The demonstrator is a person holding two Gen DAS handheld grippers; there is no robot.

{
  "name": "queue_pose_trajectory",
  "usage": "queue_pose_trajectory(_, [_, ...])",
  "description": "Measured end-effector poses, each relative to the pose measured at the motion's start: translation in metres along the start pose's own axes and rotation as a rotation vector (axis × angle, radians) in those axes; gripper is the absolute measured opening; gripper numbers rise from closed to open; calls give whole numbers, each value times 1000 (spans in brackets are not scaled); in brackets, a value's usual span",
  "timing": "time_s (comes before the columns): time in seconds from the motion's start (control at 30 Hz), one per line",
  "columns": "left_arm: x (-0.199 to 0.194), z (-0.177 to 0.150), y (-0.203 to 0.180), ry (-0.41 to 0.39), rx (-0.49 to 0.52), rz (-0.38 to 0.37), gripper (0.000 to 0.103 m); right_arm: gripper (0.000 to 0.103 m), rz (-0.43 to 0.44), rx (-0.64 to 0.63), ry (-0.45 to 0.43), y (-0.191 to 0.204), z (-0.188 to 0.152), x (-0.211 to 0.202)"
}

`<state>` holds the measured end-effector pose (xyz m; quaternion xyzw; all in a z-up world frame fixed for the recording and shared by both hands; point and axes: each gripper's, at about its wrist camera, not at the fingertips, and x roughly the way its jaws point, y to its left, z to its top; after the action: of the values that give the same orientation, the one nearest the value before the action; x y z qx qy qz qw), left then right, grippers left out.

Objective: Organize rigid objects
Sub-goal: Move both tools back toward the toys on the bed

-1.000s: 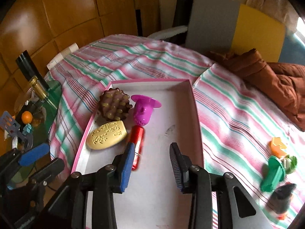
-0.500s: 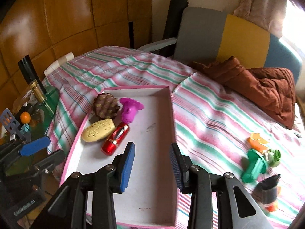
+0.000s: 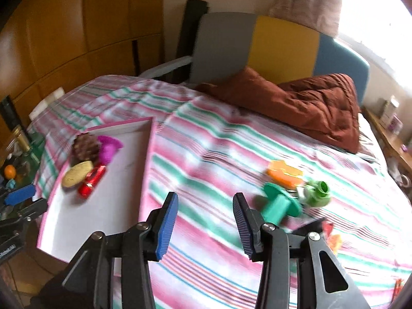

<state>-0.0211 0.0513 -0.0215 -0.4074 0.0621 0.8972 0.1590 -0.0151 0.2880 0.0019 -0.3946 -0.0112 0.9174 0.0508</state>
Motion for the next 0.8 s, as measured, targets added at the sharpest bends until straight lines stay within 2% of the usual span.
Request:
queue_pose_trajectory(0.17, [2, 1, -14, 9, 34, -12, 45, 45, -63, 38, 5, -41, -6, -4])
queue_pose_trajectory(0.3, [4, 2, -25, 16, 66, -22, 45, 52, -128, 89, 5, -82, -12, -7])
queue_pose_trajectory(0.4, [5, 3, -34, 19, 88, -34, 45, 52, -182, 138, 2, -114, -17, -8])
queue_pose_trajectory(0.63, [10, 11, -66, 36, 145, -85, 45, 52, -307, 346, 14, -198, -48, -6])
queue_pose_trajectory(0.73, [12, 17, -83, 42, 173, -115, 45, 52, -317, 496, 60, -228, -67, -2])
queue_pose_trajectory(0.8, [14, 20, -97, 46, 190, -138, 45, 52, -295, 578, 51, -243, -70, -4])
